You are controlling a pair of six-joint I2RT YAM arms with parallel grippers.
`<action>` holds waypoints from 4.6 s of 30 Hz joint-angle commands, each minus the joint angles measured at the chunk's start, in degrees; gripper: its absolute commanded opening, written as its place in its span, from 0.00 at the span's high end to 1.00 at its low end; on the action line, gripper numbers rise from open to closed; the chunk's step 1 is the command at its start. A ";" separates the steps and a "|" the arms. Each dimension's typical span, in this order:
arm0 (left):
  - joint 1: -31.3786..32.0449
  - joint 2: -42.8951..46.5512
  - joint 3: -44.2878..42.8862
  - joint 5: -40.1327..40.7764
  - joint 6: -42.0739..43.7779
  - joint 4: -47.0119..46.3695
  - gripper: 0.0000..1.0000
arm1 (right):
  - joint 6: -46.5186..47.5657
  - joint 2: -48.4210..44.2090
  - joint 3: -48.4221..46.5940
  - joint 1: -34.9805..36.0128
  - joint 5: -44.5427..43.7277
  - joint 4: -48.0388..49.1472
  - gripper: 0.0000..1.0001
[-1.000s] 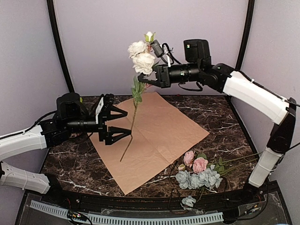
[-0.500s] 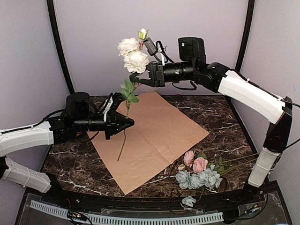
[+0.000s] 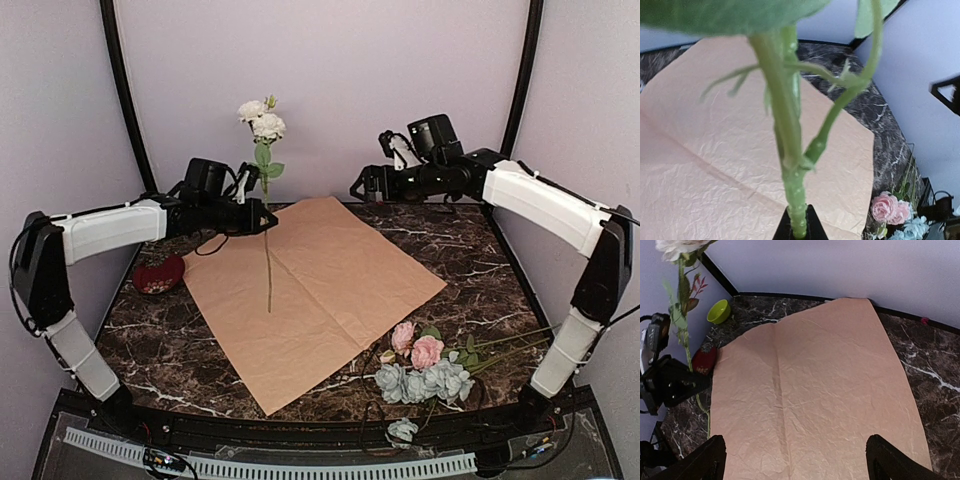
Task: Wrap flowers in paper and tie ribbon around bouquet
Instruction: Pass from the right arm to the left, then place the fake flower on the flattened wrapping paper, then pick up the fake flower from the corner of the board, then place the fake flower on the flattened wrapping paper.
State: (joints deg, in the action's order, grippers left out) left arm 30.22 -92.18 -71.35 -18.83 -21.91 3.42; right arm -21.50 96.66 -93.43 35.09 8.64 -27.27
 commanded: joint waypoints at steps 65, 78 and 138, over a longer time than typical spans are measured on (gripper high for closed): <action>4.64 3.83 -2.78 13.60 23.32 22.45 0.12 | 44.34 -11.52 50.91 -1.70 -38.44 -27.27 0.49; 4.72 4.64 -1.85 14.19 24.20 21.62 0.12 | 46.27 -3.88 45.91 -1.44 -36.65 -25.97 1.00; 4.68 3.61 -1.23 22.35 24.49 21.50 0.12 | -10.58 46.87 -39.45 0.60 25.86 -11.04 1.00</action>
State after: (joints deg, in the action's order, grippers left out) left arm 34.98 -88.07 -72.90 4.75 2.81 24.53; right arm -30.83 140.97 -134.13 36.23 36.01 -44.25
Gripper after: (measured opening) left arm 0.886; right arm 0.019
